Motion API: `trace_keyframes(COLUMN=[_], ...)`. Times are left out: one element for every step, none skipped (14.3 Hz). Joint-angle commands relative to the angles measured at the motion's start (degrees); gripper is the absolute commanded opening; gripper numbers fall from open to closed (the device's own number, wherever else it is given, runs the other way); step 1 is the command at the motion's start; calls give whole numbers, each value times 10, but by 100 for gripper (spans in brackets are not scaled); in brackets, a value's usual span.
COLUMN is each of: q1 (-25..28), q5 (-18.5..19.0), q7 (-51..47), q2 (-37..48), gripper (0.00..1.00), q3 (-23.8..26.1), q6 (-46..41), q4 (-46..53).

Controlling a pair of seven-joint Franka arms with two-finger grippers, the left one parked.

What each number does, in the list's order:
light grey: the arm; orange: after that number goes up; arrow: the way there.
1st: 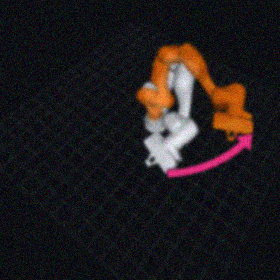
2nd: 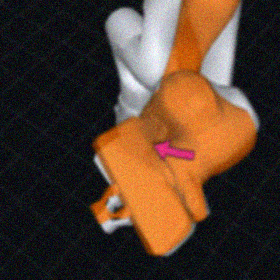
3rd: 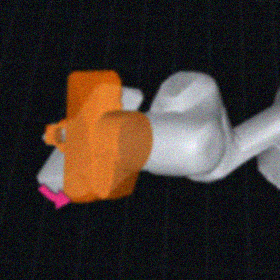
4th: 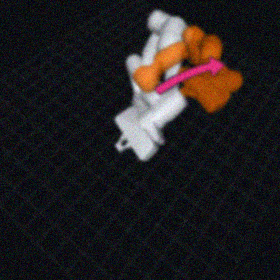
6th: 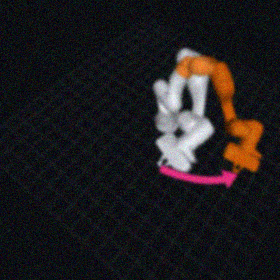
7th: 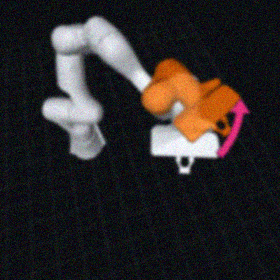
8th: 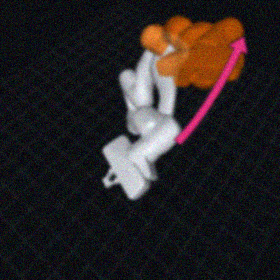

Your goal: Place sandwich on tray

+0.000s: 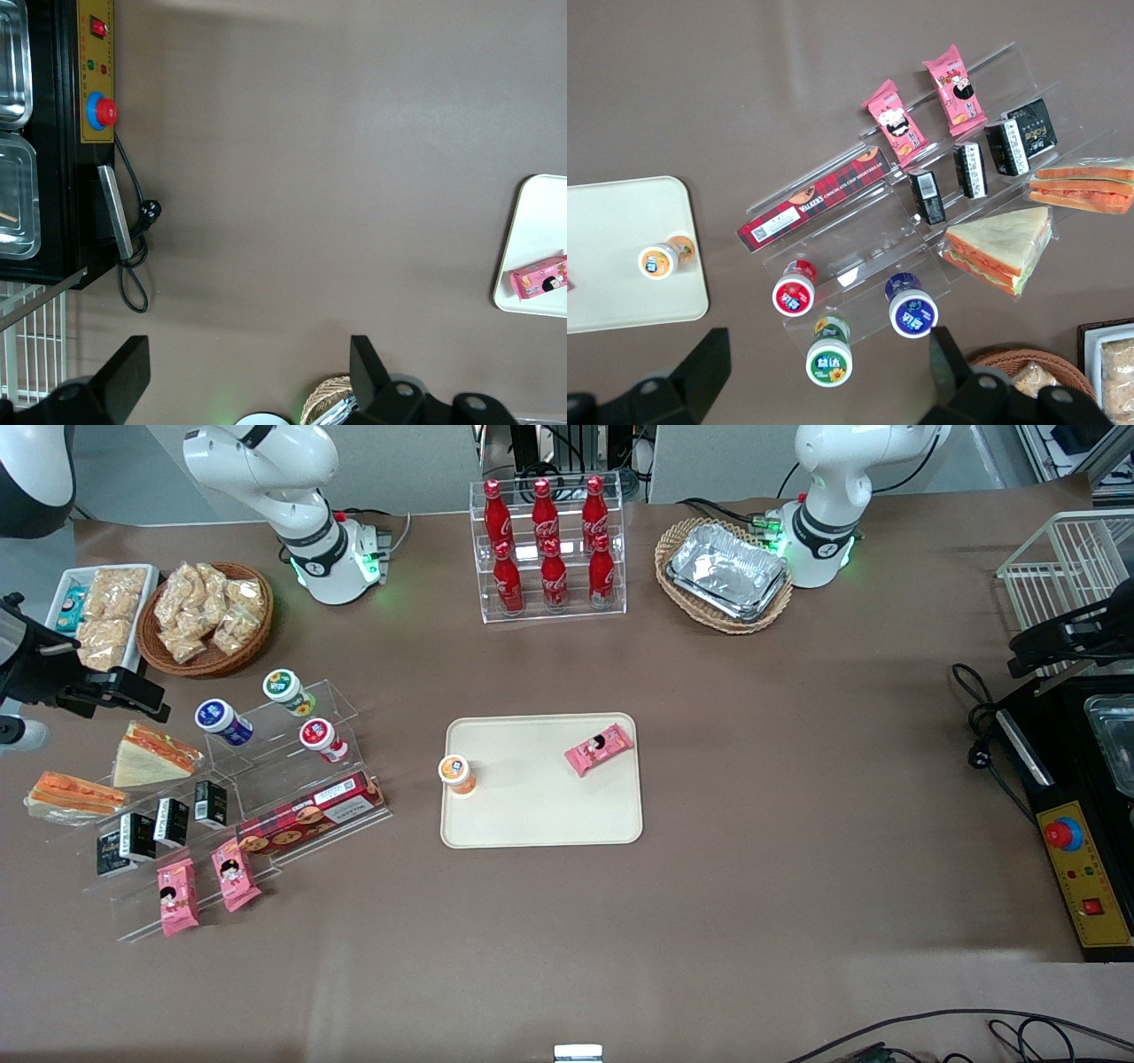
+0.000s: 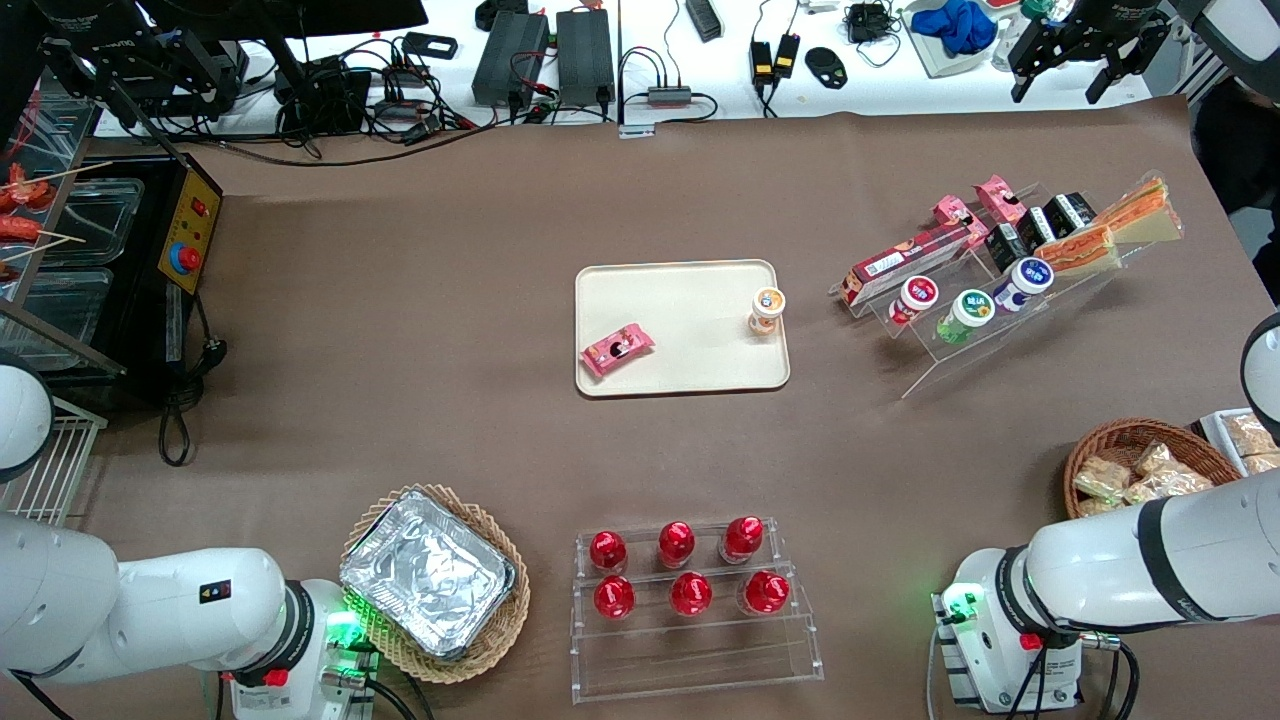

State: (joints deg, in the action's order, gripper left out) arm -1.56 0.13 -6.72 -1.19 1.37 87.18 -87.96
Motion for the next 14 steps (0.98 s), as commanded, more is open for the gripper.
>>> trace_keyframes(q1=[4,4,4,4,3,0,-3,-4,-5,-4,-5,-5,-5,-5], q5=[8,8,8,8,7,7,7,8,5,3,3,2,2,0], q7=[-1,0,2,13,40,81,115,140,168,210,257,303,354,413], q2=[-11,-12,-11,-11,-12,-13,-13,-13,-13,-13,-14,-14,-14,-14], gripper=[100,100,100,100,100,100,100,100,100,100,100,100,100,100], q3=[-2,-2,-2,-2,-4,-5,-7,-10,-19,-29,-37,-45,-51,-60], q6=[1,1,0,0,0,1,1,1,0,0,0,1,0,1], q4=[18,18,18,18,18,18,18,18,18,18,18,18,18,17])
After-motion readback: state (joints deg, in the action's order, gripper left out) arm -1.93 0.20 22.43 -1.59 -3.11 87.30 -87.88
